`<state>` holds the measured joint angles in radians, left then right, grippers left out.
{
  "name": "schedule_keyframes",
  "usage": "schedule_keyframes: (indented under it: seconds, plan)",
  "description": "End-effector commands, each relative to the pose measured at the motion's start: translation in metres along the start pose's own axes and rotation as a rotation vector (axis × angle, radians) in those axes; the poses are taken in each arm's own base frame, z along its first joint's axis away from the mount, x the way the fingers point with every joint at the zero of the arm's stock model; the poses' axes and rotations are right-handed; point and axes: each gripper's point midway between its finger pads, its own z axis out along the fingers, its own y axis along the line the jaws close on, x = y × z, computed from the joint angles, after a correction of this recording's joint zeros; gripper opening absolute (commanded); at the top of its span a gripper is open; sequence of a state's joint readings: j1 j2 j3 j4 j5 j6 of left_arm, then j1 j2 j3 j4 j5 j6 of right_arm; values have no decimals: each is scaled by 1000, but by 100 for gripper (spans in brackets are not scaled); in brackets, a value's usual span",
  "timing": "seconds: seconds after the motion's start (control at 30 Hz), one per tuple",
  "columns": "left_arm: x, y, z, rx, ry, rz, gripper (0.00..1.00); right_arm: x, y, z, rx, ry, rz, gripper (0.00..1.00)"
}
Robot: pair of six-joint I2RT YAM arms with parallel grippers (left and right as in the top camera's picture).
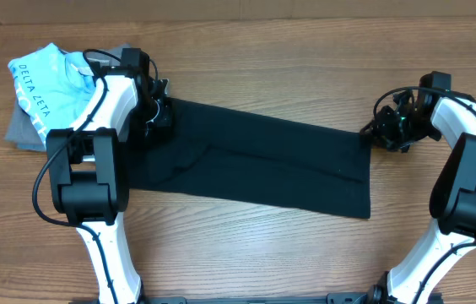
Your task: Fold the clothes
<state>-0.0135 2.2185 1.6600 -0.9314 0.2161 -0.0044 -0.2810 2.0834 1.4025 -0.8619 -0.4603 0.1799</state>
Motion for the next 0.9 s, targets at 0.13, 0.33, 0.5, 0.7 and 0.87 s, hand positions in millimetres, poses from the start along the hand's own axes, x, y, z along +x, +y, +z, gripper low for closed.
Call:
schedule_keyframes:
  seconds: [0.13, 0.33, 0.5, 0.7, 0.87]
  plan:
    - [6, -1, 18, -5, 43, 10, 21, -27, -30, -16, 46, -102, 177, 6]
    - [7, -1, 18, -5, 46, 9, 21, -27, -54, -41, -17, -101, 263, 31]
    - [5, -7, 16, 26, 42, 9, 27, -20, -75, -75, -111, -104, 274, 47]
    - [-15, -29, -17, 109, 8, 21, 36, 20, -65, -79, -194, 29, 135, 47]
    - [-40, -44, -80, 118, -78, 63, 39, 53, -44, -47, -150, 148, -32, 60]
